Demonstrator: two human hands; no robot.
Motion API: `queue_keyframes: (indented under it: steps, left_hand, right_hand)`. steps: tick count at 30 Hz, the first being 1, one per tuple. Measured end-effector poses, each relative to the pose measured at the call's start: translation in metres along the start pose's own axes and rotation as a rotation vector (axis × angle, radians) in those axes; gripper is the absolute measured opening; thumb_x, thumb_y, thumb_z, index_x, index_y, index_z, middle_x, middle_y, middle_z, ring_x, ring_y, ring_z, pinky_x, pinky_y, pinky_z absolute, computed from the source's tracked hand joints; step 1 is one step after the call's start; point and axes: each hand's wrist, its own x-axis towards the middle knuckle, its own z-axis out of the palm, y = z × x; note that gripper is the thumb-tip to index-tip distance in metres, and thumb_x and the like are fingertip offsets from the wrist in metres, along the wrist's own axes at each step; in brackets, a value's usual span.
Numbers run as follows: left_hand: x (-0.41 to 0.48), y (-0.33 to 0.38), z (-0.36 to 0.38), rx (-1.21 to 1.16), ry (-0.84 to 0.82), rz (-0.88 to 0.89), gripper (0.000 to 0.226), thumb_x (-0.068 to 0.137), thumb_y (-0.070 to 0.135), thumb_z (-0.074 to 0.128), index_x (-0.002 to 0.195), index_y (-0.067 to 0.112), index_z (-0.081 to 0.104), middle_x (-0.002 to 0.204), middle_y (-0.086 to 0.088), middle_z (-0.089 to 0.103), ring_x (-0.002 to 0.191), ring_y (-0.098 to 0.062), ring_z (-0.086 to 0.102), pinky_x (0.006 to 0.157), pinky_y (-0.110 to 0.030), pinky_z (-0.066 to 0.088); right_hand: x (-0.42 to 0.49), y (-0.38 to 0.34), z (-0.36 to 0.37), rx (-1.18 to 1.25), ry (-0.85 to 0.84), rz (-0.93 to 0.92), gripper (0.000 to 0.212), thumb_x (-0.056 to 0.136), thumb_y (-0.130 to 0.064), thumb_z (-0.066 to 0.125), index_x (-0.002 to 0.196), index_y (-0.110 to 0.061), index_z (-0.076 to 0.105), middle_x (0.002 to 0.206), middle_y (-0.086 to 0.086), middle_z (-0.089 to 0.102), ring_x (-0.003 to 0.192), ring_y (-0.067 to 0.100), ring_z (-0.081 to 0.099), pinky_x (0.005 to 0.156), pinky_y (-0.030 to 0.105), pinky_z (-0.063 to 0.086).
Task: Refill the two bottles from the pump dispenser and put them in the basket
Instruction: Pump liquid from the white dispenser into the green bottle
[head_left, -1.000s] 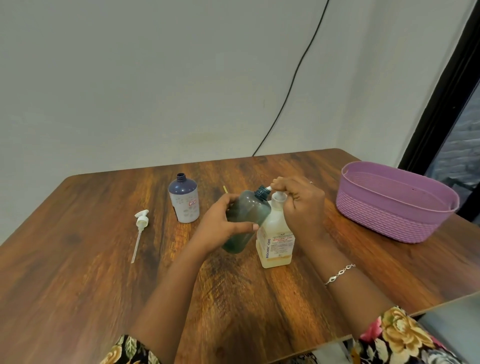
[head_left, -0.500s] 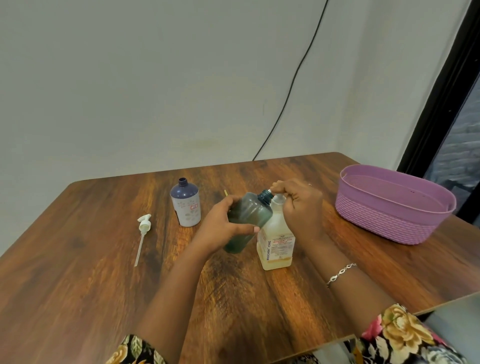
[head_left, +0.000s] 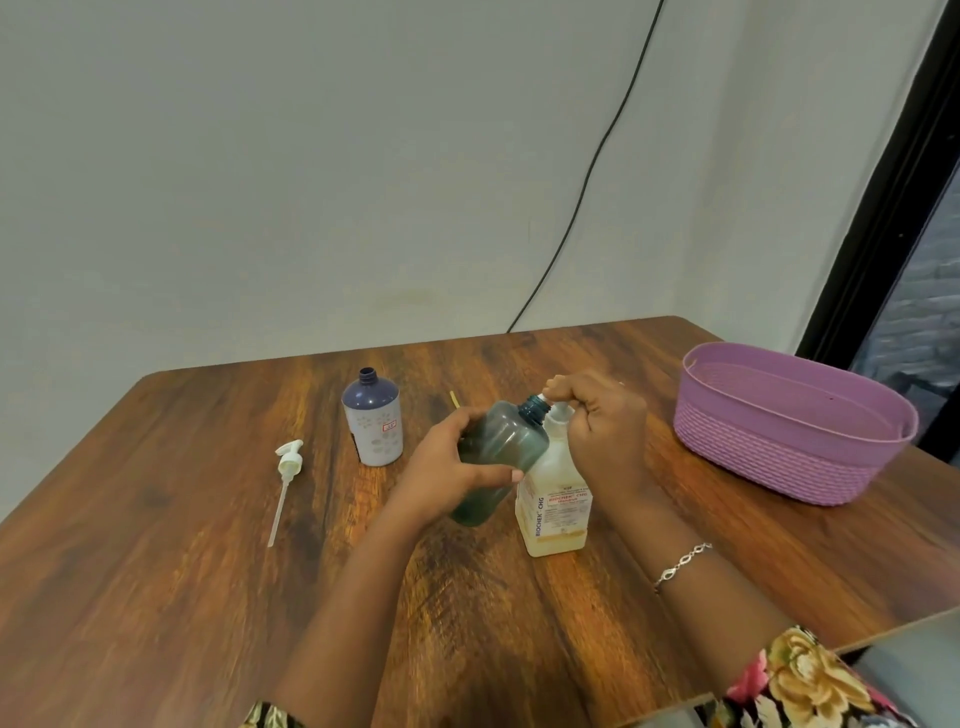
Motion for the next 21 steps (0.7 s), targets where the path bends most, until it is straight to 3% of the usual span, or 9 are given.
queue_keyframes:
  steps: [3, 7, 9, 16, 21]
  left_hand:
    - [-0.001, 0.000, -0.001, -0.025, -0.003, -0.003, 0.062, 0.070, 0.018, 0.077, 0.124, 0.025, 0.046, 0.120, 0.005, 0.052, 0.110, -0.015, 0.050, 0.093, -0.033, 0.044]
    - [-0.001, 0.002, -0.007, -0.027, 0.002, 0.005, 0.059, 0.072, 0.018, 0.076, 0.120, 0.029, 0.044, 0.117, 0.007, 0.049, 0.108, -0.014, 0.049, 0.090, -0.029, 0.043]
    - [0.000, 0.002, -0.008, -0.027, 0.003, 0.004, 0.060, 0.072, 0.018, 0.076, 0.121, 0.028, 0.044, 0.117, 0.007, 0.049, 0.108, -0.014, 0.049, 0.091, -0.030, 0.043]
    - [0.001, 0.001, -0.006, -0.018, -0.007, -0.005, 0.061, 0.071, 0.016, 0.077, 0.123, 0.025, 0.046, 0.113, 0.010, 0.051, 0.105, -0.011, 0.050, 0.090, -0.030, 0.044]
    - [0.001, 0.003, -0.009, -0.030, -0.009, -0.008, 0.059, 0.072, 0.017, 0.077, 0.119, 0.029, 0.045, 0.108, 0.014, 0.049, 0.102, -0.010, 0.049, 0.084, -0.026, 0.042]
  right_hand:
    - [-0.002, 0.000, -0.002, 0.024, -0.005, 0.029, 0.030, 0.071, 0.018, 0.051, 0.077, -0.003, 0.073, 0.077, 0.008, 0.071, 0.076, 0.017, 0.067, 0.072, 0.009, 0.048]
    - [0.009, -0.010, -0.006, 0.050, 0.008, 0.026, 0.034, 0.077, -0.012, 0.041, 0.075, -0.002, 0.073, 0.076, 0.007, 0.071, 0.071, 0.011, 0.063, 0.070, 0.025, 0.052]
    - [0.014, -0.011, -0.005, 0.026, 0.009, 0.021, 0.037, 0.077, -0.019, 0.040, 0.073, -0.002, 0.073, 0.073, 0.007, 0.071, 0.067, 0.011, 0.061, 0.068, 0.029, 0.051]
    - [0.005, -0.004, 0.000, -0.011, 0.009, -0.054, 0.036, 0.074, -0.010, 0.036, 0.068, 0.000, 0.070, 0.068, 0.009, 0.068, 0.067, 0.022, 0.065, 0.064, 0.029, 0.051]
    - [0.004, -0.008, -0.005, -0.096, -0.069, -0.085, 0.037, 0.077, -0.010, 0.036, 0.079, 0.000, 0.072, 0.078, 0.010, 0.067, 0.071, 0.025, 0.061, 0.062, 0.034, 0.051]
